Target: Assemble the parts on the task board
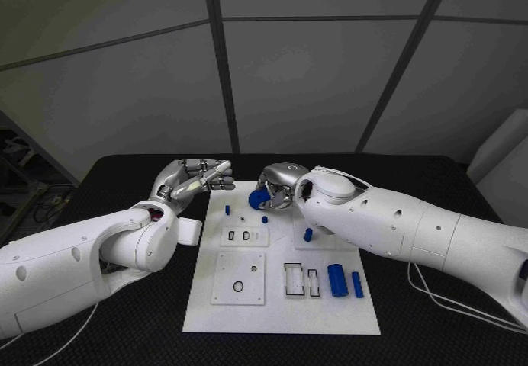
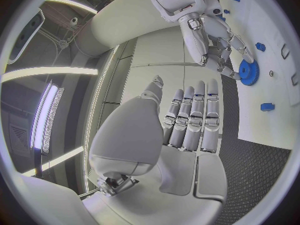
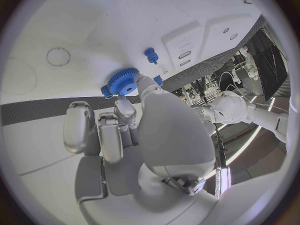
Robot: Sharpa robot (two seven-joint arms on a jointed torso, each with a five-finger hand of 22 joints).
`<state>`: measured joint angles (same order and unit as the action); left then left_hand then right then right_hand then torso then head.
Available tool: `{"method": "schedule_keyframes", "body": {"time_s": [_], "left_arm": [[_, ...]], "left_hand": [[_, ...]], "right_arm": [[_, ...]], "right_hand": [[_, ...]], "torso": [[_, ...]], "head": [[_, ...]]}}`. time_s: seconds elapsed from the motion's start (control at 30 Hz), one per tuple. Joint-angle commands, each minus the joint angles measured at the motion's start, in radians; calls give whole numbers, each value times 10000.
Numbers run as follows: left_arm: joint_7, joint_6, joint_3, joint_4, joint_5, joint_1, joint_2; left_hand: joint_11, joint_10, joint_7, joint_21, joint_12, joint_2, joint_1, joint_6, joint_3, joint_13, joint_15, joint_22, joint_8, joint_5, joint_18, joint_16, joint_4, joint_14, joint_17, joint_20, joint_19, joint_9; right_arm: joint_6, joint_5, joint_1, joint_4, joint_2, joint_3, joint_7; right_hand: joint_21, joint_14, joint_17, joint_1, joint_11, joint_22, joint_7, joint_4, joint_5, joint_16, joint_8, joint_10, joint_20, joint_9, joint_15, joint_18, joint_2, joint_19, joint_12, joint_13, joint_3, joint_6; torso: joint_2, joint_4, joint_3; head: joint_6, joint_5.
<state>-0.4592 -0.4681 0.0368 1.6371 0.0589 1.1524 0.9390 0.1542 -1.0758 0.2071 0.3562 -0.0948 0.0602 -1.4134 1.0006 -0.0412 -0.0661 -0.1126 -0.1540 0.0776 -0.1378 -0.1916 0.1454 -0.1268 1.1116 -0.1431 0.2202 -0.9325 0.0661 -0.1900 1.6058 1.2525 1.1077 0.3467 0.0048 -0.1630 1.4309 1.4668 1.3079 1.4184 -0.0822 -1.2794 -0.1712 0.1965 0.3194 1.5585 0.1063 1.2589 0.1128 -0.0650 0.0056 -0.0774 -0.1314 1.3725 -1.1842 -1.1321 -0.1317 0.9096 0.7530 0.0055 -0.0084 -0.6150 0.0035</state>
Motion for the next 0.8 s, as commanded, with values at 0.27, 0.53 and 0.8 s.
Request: {"method": "schedule_keyframes", "body": {"time_s": [0.27,0.53,0.8], "left_arm": [[3,85,9,6,67,18,-4],[23,95,9,-4,67,18,4],[37,103,9,-4,67,18,17]], "left_hand": [[72,5,67,-12,74,-79,32,-13,-8,11,-33,16,-54,71,100,-52,75,11,-16,27,-22,-16],[78,12,75,-16,84,-80,35,-20,-3,12,-37,18,-63,72,101,-64,80,5,-18,29,-17,-17],[86,24,84,-24,100,-83,39,-30,5,12,-44,23,-77,73,103,-84,89,-4,-22,33,-7,-18]], "right_arm": [[123,-218,2,4,31,-14,-30],[217,-465,2,-27,95,-14,-96],[176,-525,2,107,271,-14,-159]], "right_hand": [[38,1003,2472,-861,-155,-21,-135,672,170,63,-368,-122,190,-31,186,153,88,23,-20,-24,291,-310],[93,1018,2537,-2216,-197,-128,-160,952,982,89,-395,-17,248,-59,231,169,597,85,-306,-274,426,-222],[123,1024,2565,-2372,-184,-187,-142,932,1208,99,-373,47,250,-71,225,180,662,121,-428,-392,403,-139]], "torso": [[3,9,5],[-1,0,0],[-7,-2,8]], "head": [[13,-8],[18,-6],[22,-1]]}}
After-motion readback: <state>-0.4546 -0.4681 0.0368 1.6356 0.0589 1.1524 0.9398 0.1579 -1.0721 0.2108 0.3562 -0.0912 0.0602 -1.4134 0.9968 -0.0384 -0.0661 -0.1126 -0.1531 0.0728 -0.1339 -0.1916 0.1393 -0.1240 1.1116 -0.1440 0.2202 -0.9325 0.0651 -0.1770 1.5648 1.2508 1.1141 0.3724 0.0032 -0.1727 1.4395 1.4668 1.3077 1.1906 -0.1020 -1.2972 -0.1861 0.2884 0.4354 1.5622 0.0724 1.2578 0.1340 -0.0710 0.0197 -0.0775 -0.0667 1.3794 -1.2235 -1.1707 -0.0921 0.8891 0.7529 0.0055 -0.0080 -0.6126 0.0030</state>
